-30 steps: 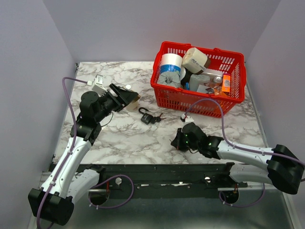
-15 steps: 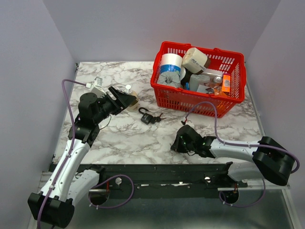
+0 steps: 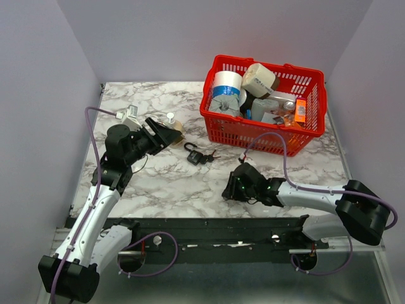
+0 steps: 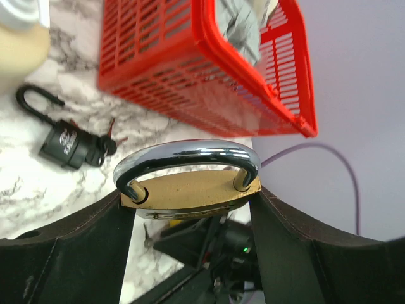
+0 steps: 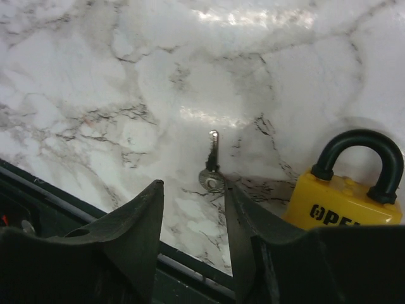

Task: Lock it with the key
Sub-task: Place the key at the center of the board, then place the lock at the center of the board.

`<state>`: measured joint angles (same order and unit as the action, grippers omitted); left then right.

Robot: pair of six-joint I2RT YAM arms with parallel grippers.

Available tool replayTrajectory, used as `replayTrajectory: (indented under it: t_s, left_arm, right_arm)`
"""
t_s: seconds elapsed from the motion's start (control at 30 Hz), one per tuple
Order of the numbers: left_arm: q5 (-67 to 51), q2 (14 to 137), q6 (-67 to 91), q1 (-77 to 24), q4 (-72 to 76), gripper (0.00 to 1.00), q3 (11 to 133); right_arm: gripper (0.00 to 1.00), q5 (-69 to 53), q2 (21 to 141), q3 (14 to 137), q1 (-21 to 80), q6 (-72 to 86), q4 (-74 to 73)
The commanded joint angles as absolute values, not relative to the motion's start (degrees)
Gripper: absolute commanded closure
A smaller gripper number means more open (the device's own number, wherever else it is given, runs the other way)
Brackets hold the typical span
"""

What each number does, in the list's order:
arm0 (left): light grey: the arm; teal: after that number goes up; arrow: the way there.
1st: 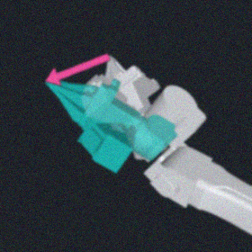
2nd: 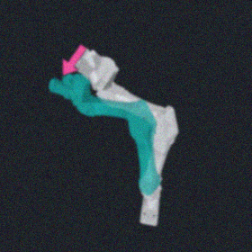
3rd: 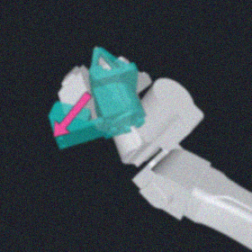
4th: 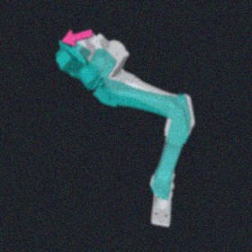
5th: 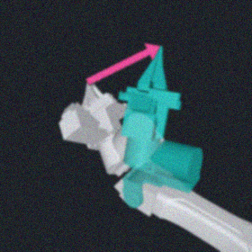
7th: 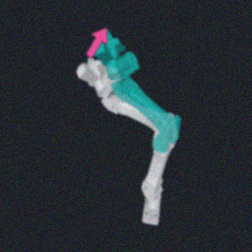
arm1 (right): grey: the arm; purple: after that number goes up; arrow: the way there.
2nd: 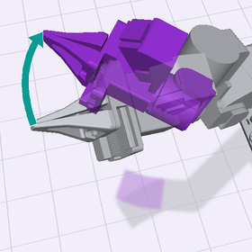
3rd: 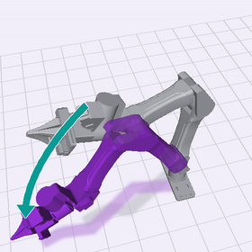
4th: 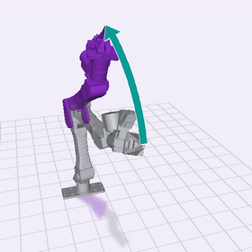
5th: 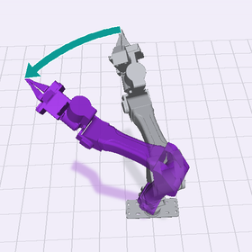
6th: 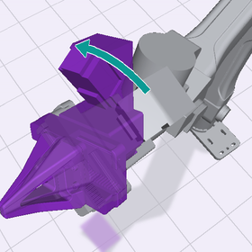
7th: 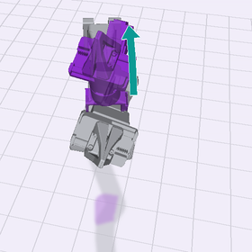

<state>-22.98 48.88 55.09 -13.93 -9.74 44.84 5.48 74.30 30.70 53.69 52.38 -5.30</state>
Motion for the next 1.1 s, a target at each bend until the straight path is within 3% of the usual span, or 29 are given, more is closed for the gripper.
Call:
replayTrajectory:
  t_s: [0.0, 0.27, 0.47, 0.73, 1.07]
  left_arm:
    - [-31.6, 47.3, 55.7, -13.7, -10.8, 1.0, 41.9]
    - [-31.8, 46.1, 54.8, -19.4, -18.4, 1.0, 37.1]
    - [-24.5, 57.5, 58.4, -32.6, -22.3, 1.0, 36.7]
    - [-20.9, 74.9, 63.6, -42.4, -23.1, 1.0, 44.5]
    - [-20.2, 85.9, 66.0, -43.3, -28.0, 0.98, 50.4]
  right_arm:
    - [0.47, 3.6, 69.4, 36.5, 54.2, 47.1, -7.4]
    - [0.25, 2.1, 62.8, 46.7, 54.2, 30.3, -9.3]
    - [0.13, 9.1, 58.3, 52.6, 53.2, 12.9, -10.9]
    - [0.06, 7.5, 52.1, 55.1, 51.6, 6.4, -13.7]
    - [0.02, 7.7, 50.1, 62.3, 51.1, 1.9, -16.9]
